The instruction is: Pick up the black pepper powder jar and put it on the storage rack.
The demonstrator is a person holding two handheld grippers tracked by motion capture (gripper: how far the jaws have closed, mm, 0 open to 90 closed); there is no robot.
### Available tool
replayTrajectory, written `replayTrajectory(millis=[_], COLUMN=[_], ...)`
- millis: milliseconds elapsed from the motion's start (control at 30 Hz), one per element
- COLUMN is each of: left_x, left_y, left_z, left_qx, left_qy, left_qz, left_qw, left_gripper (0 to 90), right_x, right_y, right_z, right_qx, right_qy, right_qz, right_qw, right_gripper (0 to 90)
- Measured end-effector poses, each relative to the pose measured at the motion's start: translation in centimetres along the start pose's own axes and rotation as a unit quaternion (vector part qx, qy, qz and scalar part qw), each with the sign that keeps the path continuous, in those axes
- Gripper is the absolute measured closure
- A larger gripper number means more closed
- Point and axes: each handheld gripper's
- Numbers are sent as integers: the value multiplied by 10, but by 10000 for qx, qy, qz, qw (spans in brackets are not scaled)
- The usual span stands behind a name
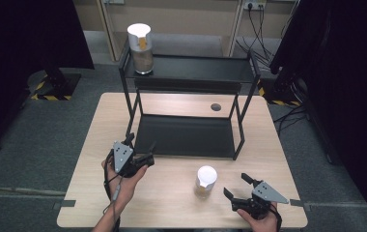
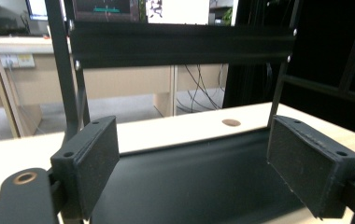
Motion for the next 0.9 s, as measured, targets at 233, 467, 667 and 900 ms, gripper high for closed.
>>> replayTrajectory(millis=[233,467,667,900], left_x=[-5,-10,-13,-15], left_y=[-2,-2,-2,-4], left_z=[-21,-33,-41,-49], left_qx=[69,115,159,213], left_qy=[-162,-261,-306,-523], left_qz=[-44,-69,-92,-74], left_qw=[9998,9996,9994,9984], left_gripper=[161,161,160,158], right_x=[0,0,0,0], right_y=[0,0,0,1], right_z=[0,0,0,0], right_qx=[-2,-1,0,-4], right_qy=[-3,-2,1,11], right_qz=[-5,4,7,10], right_qw=[10000,10000,10000,10000], right_gripper=[90,90,90,90])
Point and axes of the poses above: each handheld gripper's, and its own axes: x roughly backward along the jaws, z roughly out of its top, y roughly to its right, and after that the axes turned 15 degrees about -y, right-handed
